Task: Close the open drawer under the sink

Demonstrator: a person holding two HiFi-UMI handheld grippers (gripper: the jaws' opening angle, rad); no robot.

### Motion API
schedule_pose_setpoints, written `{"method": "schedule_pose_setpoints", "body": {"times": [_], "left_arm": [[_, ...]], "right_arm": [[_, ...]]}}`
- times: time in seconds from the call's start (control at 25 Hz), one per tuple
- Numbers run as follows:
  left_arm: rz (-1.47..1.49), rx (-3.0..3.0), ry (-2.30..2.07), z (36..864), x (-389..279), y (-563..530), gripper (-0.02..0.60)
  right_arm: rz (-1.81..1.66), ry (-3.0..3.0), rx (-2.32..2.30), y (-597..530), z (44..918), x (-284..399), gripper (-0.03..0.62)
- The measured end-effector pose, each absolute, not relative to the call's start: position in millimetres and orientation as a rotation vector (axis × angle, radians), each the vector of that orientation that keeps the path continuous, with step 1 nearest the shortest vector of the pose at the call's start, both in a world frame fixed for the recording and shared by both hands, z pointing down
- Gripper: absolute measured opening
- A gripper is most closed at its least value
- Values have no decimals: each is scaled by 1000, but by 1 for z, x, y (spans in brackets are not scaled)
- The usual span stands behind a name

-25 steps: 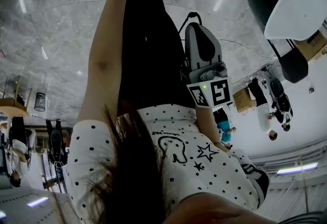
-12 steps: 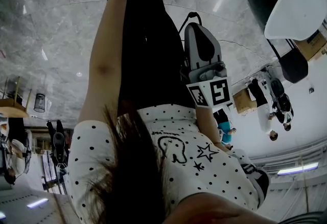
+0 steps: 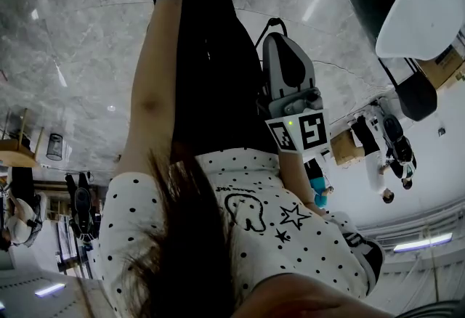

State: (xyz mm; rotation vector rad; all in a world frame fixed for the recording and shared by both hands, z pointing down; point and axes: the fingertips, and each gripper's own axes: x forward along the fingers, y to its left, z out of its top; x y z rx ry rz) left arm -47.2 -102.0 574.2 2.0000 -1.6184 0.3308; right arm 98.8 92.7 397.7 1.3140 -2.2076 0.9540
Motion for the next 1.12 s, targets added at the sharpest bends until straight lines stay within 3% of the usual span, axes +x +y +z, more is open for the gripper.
{"method": "schedule_pose_setpoints", "body": {"times": [0.12, 0.28, 1.12], "left_arm": [[329, 1977, -1661, 572, -56, -100, 32], [334, 1966, -1683, 569, -63, -97, 7], [306, 1967, -1701, 492, -74, -78, 3]], "right_arm": [[949, -2211, 1314, 92, 397, 99, 15], [946, -2216, 1308, 93, 396, 97, 15], [841, -2295, 1290, 91, 352, 85, 15]]}}
